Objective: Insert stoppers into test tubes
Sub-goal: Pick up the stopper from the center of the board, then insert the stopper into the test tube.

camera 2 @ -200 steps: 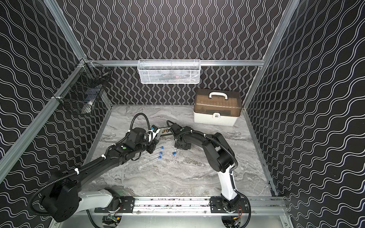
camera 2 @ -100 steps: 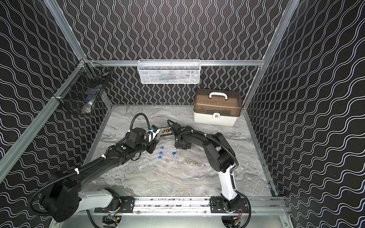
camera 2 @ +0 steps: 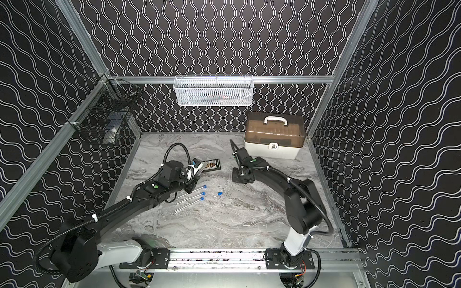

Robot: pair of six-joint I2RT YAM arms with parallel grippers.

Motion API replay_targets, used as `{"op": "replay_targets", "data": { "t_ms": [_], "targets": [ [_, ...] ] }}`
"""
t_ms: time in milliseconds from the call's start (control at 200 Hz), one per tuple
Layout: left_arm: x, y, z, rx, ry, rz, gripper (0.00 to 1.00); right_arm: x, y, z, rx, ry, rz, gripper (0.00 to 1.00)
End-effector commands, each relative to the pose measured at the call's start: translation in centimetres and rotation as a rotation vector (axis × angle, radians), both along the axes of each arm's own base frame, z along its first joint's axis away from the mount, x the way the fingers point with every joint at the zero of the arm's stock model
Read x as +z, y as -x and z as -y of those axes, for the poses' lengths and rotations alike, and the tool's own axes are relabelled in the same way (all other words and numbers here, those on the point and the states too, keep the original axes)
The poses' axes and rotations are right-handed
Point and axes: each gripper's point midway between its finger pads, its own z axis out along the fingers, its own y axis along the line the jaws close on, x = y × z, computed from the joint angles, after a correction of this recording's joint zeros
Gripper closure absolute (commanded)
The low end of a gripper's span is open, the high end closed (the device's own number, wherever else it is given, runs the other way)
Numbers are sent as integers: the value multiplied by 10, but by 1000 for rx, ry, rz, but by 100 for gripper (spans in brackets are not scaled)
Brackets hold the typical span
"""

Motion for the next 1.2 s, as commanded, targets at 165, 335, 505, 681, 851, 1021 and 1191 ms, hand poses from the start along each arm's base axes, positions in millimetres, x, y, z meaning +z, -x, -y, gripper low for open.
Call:
{"op": "replay_targets", "data": {
  "t_ms": [165,335,505,681,851,1021,1191],
  "targets": [
    [13,20,13,-302,-158,148,100,72,63,-17,548,-181,122,91],
    [15,34,21,-466,-235,177,100,95,96,-23,782,-212,215,91],
    [15,47,29,-588,-285,198,100,104,119,-28,1035,-142,307,89],
    [11,58,39,-671,-370,244,100,100,125,-38,1158,-60,269,89],
    [8,65,45,-720,-413,268,100,103,125,-50,1190,-66,269,89],
    [7,69,51,-750,-419,278,100,101,125,-55,1204,-57,268,89],
    [9,70,54,-761,-406,284,100,99,123,-55,1202,-46,267,89]
  ]
}}
